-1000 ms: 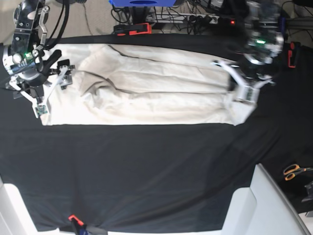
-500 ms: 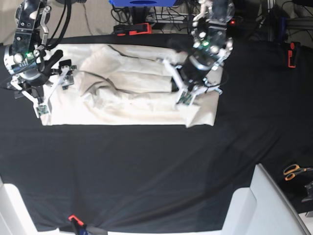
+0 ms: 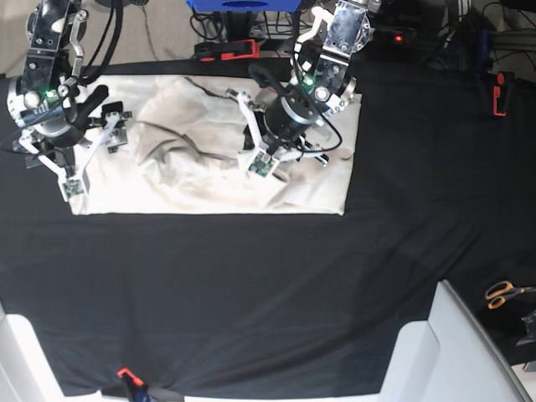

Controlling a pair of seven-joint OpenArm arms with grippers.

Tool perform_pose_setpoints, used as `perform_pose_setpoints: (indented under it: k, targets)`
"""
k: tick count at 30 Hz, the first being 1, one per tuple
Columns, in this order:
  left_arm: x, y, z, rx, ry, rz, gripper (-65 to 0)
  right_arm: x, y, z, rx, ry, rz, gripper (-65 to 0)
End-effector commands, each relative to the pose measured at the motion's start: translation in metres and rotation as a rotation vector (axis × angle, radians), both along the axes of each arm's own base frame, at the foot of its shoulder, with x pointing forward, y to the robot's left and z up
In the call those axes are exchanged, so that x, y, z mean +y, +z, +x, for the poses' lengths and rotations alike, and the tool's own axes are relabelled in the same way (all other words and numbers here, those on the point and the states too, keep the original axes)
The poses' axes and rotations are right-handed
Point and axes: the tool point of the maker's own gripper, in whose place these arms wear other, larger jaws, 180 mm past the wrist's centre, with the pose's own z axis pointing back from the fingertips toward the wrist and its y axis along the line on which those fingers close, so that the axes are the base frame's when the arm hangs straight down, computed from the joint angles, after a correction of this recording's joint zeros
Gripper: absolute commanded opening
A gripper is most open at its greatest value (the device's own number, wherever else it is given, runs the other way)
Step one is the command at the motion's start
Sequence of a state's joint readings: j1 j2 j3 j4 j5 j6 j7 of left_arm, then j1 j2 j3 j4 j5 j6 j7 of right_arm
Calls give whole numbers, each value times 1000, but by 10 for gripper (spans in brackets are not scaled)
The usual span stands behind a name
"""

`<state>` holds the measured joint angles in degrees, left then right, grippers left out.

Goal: Fold the T-shirt properly
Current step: 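Fold the strip end with the left gripper over toward the right gripper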

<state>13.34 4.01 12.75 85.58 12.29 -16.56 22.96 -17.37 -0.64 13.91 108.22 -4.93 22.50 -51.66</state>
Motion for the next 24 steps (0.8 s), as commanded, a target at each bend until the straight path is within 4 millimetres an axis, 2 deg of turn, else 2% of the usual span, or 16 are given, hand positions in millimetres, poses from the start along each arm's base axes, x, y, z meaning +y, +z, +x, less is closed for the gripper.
perform_pose_setpoints:
  k: [1, 12, 18, 21, 24]
  targets:
    - [-9, 14, 10, -47, 6, -39, -650, -3, 7, 6, -31, 0, -8, -134]
    - [-14, 16, 13, -50, -5, -40, -650, -3, 8, 6, -33, 1, -9, -134]
    - [-33, 15, 0, -49, -86, -38, -647, -3, 8, 7, -34, 1, -9, -132]
    - [-40, 16, -3, -50, -108, -39, -428, -3, 8, 7, -34, 1, -9, -132]
    - [-44, 18, -2, -57, -117, -43, -268, -3, 8, 7, -33, 0, -9, -132]
